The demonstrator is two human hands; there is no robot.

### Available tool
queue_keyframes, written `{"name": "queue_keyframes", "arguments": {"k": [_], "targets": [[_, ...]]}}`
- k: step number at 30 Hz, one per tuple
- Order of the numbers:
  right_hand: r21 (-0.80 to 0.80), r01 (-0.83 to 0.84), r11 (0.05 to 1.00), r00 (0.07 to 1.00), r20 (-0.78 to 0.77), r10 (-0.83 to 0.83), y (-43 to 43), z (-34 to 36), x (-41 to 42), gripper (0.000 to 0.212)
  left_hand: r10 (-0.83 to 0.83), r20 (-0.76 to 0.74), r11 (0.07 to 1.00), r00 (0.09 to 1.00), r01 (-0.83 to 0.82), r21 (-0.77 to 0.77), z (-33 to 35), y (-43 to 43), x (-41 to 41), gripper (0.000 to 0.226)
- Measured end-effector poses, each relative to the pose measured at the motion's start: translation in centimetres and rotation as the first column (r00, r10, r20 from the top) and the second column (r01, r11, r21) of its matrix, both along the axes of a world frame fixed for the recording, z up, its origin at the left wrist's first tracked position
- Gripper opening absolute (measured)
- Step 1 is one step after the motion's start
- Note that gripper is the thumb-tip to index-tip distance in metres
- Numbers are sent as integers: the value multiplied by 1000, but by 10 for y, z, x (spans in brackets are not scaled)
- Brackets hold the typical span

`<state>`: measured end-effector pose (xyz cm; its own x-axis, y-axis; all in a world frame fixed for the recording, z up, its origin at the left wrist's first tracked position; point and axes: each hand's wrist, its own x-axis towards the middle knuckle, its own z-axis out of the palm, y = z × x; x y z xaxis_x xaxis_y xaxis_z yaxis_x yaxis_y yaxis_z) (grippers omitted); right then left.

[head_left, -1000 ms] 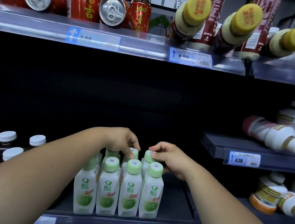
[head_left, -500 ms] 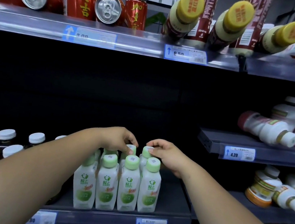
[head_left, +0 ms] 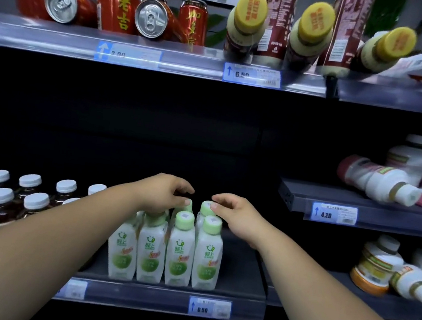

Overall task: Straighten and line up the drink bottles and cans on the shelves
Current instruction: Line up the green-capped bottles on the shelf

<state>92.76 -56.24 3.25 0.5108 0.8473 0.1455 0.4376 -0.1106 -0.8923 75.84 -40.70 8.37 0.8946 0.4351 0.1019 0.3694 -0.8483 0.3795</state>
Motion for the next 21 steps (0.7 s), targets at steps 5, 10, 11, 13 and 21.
{"name": "queue_keyframes", "arguments": {"k": [5,10,11,13,21], "targets": [[3,3,1000,985,175,-3,-5,16,-1,41,49,121,999,991,-49,3,17,-20,-11,44],[93,-56,994,964,263,29,-12,49,-11,38,58,233,989,971,-89,123,47,-44,-26,42],[114,-70,991,960,276,36,-13,57,-14,38,52,255,984,966,-92,149,54,-48,-29,42],[165,-91,982,949,314,35,-16,74,-20,37,35,305,978,952,-96,187,69,-55,-35,42],[340,-145,929,907,420,-12,-34,142,-63,36,-104,397,946,912,-33,323,130,-70,-69,45]]}}
